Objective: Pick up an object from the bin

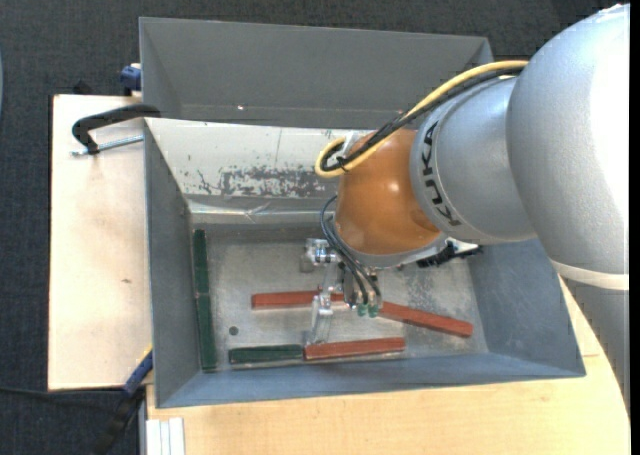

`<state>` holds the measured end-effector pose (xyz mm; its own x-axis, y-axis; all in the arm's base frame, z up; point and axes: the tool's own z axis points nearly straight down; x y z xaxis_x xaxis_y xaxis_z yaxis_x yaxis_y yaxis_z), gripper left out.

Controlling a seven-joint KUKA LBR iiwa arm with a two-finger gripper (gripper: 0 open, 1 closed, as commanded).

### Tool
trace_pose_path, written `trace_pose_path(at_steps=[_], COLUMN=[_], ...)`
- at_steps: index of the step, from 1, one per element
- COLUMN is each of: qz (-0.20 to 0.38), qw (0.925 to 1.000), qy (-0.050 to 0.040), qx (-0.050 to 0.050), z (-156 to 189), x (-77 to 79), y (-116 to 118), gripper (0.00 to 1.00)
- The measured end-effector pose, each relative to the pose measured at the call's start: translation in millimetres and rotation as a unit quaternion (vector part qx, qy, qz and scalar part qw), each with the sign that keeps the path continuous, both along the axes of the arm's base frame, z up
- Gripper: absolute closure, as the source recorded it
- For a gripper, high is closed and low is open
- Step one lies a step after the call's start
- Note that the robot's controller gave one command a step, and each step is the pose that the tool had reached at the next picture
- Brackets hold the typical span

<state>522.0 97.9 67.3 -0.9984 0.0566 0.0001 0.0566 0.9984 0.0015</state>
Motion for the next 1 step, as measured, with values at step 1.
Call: trace_pose_path(at_steps=[1], qz=[0.041], qw=[0.9992], qy=[-0.0011], qx=[-0.001], z=[4.2], x=[-15.4], y=[11.4], gripper=[0.00])
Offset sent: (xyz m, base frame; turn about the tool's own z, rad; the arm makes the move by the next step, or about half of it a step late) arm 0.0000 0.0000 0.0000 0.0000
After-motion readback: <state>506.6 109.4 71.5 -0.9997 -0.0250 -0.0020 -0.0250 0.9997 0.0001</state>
